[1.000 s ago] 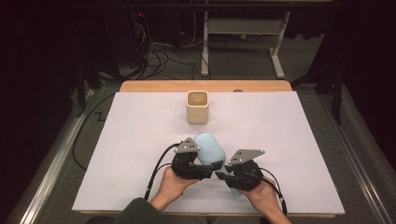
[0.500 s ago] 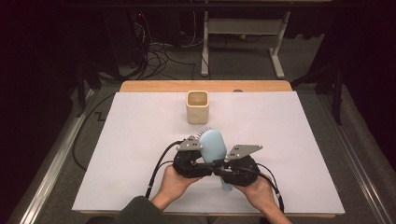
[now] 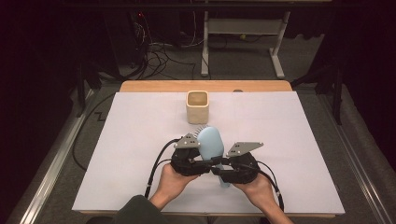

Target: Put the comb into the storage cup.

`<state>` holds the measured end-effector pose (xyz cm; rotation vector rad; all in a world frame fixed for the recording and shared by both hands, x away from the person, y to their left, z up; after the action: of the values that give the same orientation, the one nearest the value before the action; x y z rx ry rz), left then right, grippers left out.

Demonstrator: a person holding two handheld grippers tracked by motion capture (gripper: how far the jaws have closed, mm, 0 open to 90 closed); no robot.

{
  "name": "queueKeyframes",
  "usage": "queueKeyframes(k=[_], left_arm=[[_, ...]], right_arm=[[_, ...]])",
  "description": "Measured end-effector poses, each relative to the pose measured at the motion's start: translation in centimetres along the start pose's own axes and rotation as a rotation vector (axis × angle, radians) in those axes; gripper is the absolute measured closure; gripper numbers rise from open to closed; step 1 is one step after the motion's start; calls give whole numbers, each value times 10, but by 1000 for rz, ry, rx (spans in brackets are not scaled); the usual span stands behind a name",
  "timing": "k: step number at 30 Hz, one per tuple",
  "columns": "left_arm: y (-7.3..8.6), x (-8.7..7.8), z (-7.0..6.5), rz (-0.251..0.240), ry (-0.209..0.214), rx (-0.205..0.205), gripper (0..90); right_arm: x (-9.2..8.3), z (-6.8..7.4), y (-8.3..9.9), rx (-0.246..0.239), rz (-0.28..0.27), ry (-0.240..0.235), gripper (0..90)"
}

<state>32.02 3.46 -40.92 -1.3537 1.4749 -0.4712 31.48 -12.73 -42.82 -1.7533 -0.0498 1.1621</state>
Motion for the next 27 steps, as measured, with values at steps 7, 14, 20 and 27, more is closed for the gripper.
queueKeyframes(k=[7,14,20,27], left_arm=[[0,-4,2,3,-10,-2,545],[-1,-8,5,3,-24,-2,544],[-2,-11,8,-10,-32,-12,544],[-4,-16,10,-11,-48,-10,543]], right_arm=[[-4,-5,2,23,-41,16,426],[-9,-9,5,41,-95,20,360],[-14,-15,8,33,-143,51,342],[-20,-23,12,50,-166,64,320]])
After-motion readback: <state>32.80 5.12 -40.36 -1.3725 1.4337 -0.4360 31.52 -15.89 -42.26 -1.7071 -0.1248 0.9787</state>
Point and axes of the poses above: each handheld gripper's, and its own axes: x roughly forward along the jaws, y roughly out of its underside, z roughly to its left, the point moved 3 cm from there along x, roughly forward along the jaws, and after that the axes turned 12 degrees about y, right-handed, at the moved point
